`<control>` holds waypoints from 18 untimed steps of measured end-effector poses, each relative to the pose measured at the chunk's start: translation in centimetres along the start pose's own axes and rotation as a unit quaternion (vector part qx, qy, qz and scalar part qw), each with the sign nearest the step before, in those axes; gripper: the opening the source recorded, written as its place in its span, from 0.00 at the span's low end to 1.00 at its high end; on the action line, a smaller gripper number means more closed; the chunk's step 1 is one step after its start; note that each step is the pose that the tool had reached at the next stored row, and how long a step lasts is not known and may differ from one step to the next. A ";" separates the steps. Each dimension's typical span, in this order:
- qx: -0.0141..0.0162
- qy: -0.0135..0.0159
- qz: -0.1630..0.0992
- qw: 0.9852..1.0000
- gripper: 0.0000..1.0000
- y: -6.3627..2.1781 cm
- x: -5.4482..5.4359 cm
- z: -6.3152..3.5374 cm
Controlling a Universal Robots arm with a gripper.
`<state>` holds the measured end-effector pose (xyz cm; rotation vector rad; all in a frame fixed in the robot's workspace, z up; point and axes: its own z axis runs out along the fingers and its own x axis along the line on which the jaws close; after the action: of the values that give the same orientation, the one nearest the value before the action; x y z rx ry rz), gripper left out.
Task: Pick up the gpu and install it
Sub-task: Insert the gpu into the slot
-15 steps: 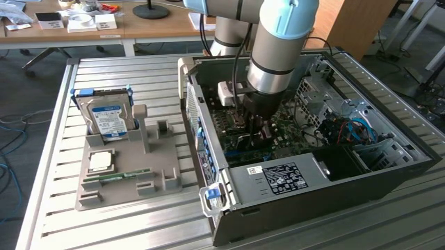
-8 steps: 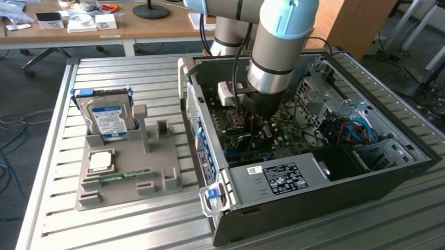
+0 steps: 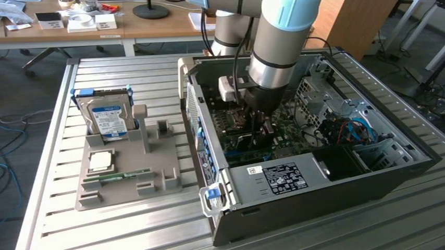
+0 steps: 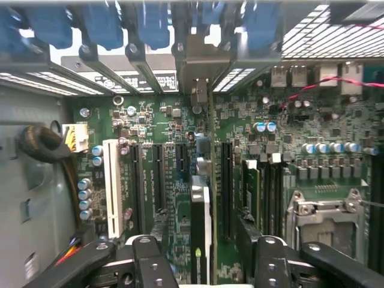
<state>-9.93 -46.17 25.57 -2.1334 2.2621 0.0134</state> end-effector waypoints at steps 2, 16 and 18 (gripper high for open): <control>0.000 0.000 0.000 1.000 0.57 -0.01 0.0 -0.71; 0.001 0.000 0.000 1.000 0.57 -0.08 -0.1 -4.70; 0.001 0.000 0.000 1.000 0.57 -0.09 -0.2 -5.20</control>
<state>-9.92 -46.17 30.78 -2.1327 2.2610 0.0116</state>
